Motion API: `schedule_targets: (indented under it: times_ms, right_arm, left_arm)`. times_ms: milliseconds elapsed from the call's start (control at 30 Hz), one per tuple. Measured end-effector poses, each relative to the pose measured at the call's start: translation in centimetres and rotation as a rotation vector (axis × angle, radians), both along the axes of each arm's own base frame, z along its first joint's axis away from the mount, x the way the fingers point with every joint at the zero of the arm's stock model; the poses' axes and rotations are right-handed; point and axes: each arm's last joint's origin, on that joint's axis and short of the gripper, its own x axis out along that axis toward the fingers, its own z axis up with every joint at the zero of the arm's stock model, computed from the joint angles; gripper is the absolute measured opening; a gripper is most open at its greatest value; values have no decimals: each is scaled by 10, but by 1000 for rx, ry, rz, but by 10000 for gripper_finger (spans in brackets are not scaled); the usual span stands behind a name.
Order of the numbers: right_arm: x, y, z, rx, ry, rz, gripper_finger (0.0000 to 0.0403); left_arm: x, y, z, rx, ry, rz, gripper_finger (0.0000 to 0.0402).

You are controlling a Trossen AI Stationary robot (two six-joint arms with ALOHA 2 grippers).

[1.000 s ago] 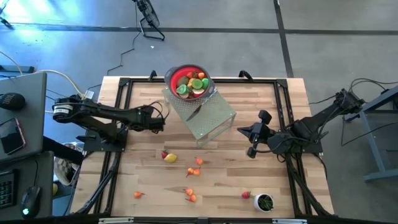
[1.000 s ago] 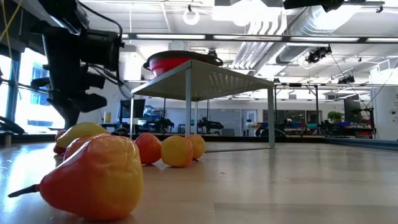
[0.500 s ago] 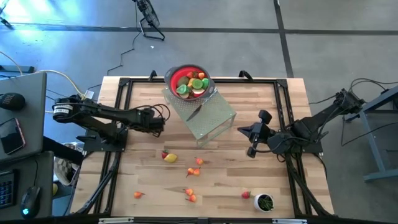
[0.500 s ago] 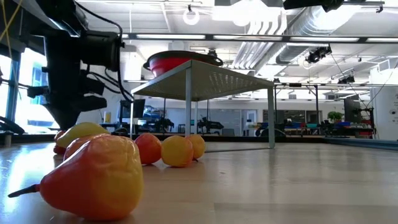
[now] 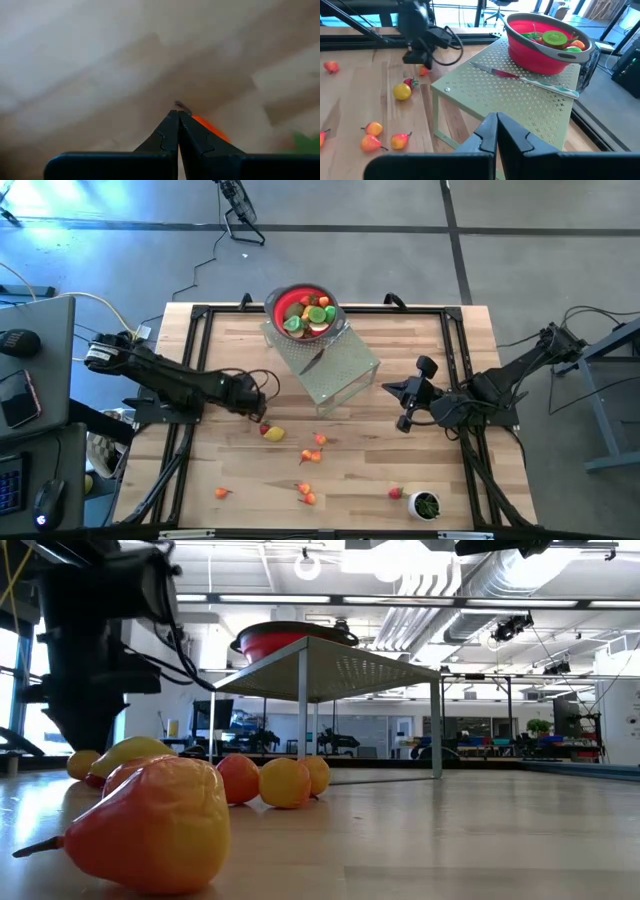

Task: Pick & Place Fruit
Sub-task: Put the orange pear into the red strainer on the shelf

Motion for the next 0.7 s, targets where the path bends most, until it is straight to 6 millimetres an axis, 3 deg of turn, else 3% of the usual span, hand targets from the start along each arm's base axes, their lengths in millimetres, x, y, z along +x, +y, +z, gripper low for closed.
schedule_targets:
  times_ms: [367,700]
  right_arm:
    - [0,0,0,-2,-1,-4,3]
    - [0,0,0,-6,1,-2,2]
  left_arm:
    - [4,-50,4,-82,-204,-38,0]
    - [2,-78,19,-90,-278,-59,0]
